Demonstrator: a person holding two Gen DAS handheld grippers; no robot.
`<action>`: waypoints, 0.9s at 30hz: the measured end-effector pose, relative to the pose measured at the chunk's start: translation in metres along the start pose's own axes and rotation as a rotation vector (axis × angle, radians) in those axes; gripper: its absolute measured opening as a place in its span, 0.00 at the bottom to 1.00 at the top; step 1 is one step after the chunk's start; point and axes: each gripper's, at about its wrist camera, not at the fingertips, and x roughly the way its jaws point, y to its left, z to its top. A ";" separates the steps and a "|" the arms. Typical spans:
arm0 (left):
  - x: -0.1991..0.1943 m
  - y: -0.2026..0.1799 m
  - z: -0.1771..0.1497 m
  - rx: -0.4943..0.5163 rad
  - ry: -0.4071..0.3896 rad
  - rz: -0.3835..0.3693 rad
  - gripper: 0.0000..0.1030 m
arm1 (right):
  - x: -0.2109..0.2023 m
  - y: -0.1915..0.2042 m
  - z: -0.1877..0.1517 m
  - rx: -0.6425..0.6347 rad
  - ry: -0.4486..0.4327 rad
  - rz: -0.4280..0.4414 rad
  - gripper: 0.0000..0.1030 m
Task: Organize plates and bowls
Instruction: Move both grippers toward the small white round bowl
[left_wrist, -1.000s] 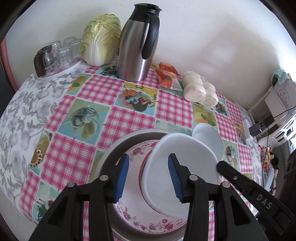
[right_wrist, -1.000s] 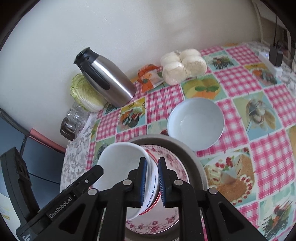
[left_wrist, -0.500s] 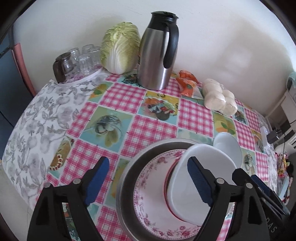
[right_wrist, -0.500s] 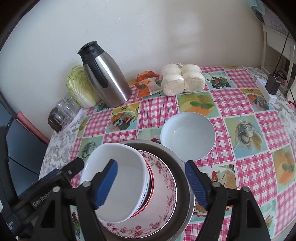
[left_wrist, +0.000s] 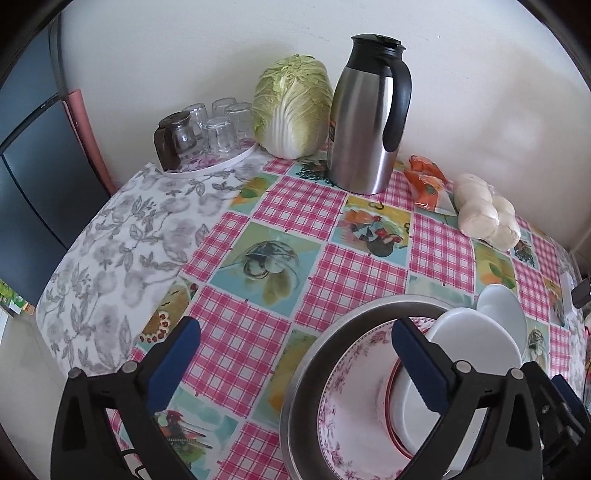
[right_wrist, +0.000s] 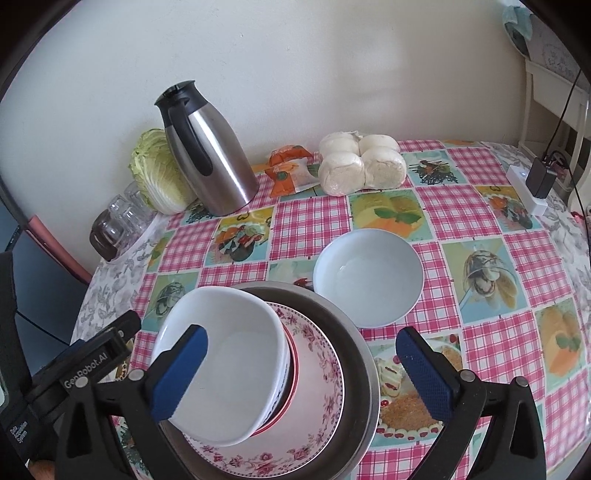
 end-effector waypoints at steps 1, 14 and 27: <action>0.000 0.000 0.000 -0.004 -0.001 0.004 1.00 | -0.001 -0.001 0.000 0.001 -0.004 -0.002 1.00; -0.023 -0.012 0.005 -0.005 -0.191 -0.013 1.00 | -0.019 -0.017 0.027 -0.044 -0.189 -0.030 1.00; -0.035 -0.073 0.038 0.151 -0.111 -0.219 1.00 | -0.006 -0.099 0.063 0.142 -0.150 -0.046 1.00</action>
